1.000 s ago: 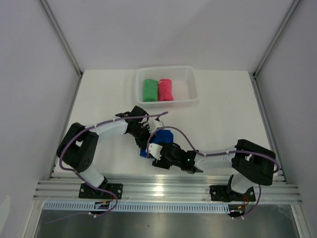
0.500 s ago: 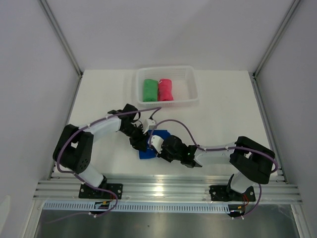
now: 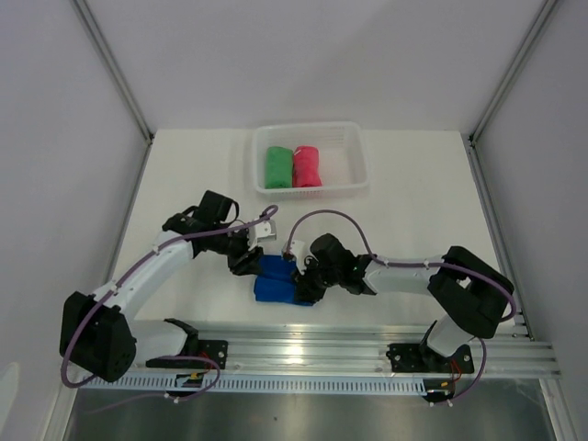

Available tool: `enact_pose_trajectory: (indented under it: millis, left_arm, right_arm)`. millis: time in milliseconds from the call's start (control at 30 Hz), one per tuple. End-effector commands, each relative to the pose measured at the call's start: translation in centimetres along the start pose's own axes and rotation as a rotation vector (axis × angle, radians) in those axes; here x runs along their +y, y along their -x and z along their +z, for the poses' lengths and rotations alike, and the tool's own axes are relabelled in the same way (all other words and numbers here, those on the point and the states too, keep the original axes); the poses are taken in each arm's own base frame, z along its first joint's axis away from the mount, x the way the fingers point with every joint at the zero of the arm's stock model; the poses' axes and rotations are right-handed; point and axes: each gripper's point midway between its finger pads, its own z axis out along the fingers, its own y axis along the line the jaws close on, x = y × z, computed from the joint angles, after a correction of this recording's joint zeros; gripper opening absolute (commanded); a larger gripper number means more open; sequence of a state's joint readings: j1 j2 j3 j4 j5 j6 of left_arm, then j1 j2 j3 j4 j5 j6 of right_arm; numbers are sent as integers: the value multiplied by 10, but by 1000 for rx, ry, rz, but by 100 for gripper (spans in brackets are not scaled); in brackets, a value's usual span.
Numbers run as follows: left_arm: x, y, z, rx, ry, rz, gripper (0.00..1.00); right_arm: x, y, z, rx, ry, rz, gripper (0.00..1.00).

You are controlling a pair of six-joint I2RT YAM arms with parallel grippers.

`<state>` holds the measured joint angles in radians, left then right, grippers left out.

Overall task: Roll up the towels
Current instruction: Roll the towel

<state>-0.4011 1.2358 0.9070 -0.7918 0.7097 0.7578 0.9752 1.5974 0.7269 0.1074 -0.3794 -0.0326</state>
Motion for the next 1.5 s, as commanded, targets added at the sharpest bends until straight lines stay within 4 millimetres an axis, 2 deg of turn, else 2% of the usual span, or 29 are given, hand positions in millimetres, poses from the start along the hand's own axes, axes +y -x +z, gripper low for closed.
enact_pose_trajectory:
  millis: [0, 167, 300, 367, 433, 467, 667, 733, 833, 867, 900, 967, 1000, 1033, 1100, 1133, 1167, 1200, 1267, 1467]
  left_arm:
    - [-5, -8, 1, -15, -3, 88, 52]
    - [-12, -16, 9, -31, -23, 94, 55]
    - [-27, -13, 18, -33, -63, 147, 58]
    - [-26, -13, 22, -25, -57, 180, 64]
    - [-33, -15, 29, -1, -85, 200, 65]
    - [-30, -12, 30, 6, -74, 211, 66]
    - [-27, -32, 44, 75, -97, 188, 68]
    - [-23, -47, 48, 128, -92, 191, 72]
    - [-25, -69, 54, 198, -124, 157, 72]
    - [-26, -75, 56, 214, -134, 142, 70]
    - [-27, -75, 56, 218, -137, 136, 67]
    - [-29, -76, 55, 222, -140, 105, 48]
    - [-29, -73, 54, 214, -143, 96, 40]
    - [-35, -71, 53, 200, -166, 71, 26]
    - [-33, -64, 49, 168, -177, 31, 16]
    - [-37, -60, 47, 150, -203, 7, 8]
    - [-36, -60, 46, 147, -207, -9, 4]
    - [-34, -64, 46, 153, -212, -44, 1]
    - [-33, -65, 46, 159, -230, -83, 1]
    - [-26, -67, 45, 143, -284, -232, 1]
  right_arm:
    - [39, -9, -9, 60, 233, 163, 0]
    - [25, -11, -8, 59, 287, 306, 0]
    - [22, -8, 0, 71, 343, 360, 0]
    - [18, -9, 6, 84, 349, 380, 0]
    - [14, -11, 8, 90, 352, 406, 0]
    - [12, -10, 9, 87, 358, 410, 0]
    - [8, -15, 11, 96, 349, 404, 0]
    - [7, -15, 10, 91, 346, 399, 1]
    - [6, -11, 8, 79, 331, 388, 6]
    - [6, -9, 7, 74, 326, 383, 9]
    - [4, -7, 7, 67, 313, 379, 16]
    - [-3, 0, 4, 43, 249, 356, 26]
    - [-7, 2, 2, 35, 219, 342, 38]
    - [-11, 6, -4, 17, 172, 320, 43]
    - [-10, 11, -10, -8, 141, 264, 56]
    - [-13, 6, -13, -12, 109, 245, 57]
    - [-9, 15, -22, -50, 95, 203, 57]
    - [-8, 16, -25, -65, 82, 162, 60]
    - [-6, 17, -35, -104, 46, 109, 62]
    - [9, 21, -43, -214, 62, 6, 67]
